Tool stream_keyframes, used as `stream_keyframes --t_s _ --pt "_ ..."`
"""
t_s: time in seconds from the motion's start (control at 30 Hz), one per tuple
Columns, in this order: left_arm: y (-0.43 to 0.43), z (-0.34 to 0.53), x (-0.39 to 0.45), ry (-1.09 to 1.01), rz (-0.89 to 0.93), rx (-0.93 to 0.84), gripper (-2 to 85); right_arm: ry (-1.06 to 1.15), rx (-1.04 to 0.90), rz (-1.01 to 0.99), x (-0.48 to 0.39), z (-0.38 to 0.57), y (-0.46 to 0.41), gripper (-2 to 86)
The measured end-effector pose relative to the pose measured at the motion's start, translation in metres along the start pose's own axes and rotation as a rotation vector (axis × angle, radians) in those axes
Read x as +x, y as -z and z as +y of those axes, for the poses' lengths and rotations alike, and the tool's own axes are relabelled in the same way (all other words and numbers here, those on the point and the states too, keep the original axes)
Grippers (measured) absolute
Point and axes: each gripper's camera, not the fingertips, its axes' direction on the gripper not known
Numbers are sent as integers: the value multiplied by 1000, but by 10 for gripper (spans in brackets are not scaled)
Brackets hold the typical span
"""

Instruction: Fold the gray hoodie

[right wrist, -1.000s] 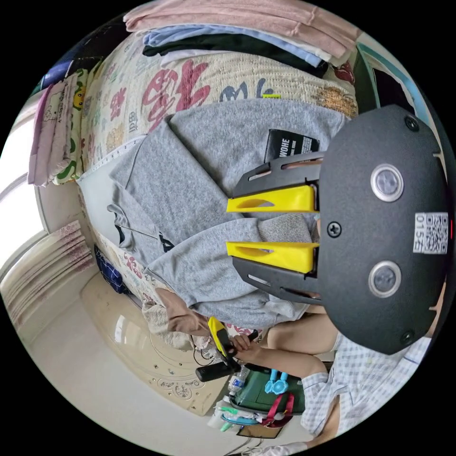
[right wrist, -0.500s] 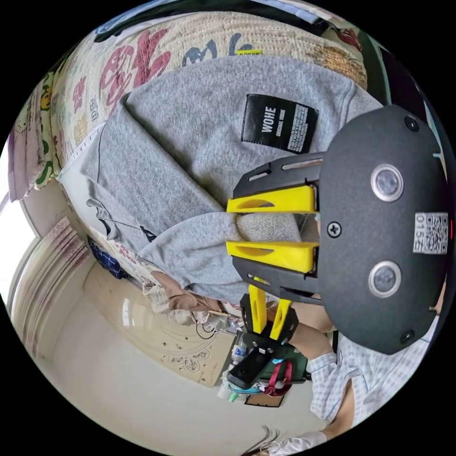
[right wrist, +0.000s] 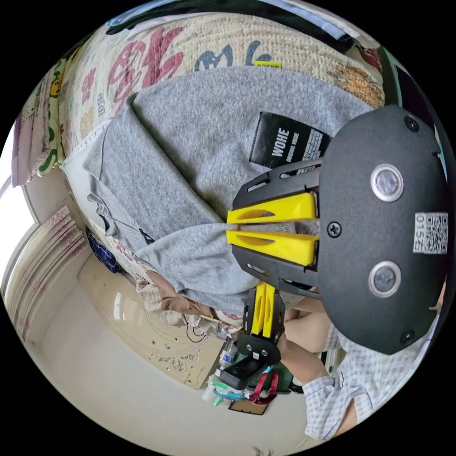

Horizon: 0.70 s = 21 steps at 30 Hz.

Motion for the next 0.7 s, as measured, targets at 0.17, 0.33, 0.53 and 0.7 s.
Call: stream_keyframes --t_s 0.17,0.33,0.53,0.7 --pt "9 -15 24 27 -43 -39 25 12 4 44 -3 0 1 14" --pt "57 -21 82 -84 -152 145 103 -12 -10 -46 2 1 -1 13" --pt "16 -61 93 -248 -276 -95 130 63 0 114 -37 8 -11 12" --pt "13 -63 97 -277 -279 -118 38 59 12 121 -45 12 -17 11"
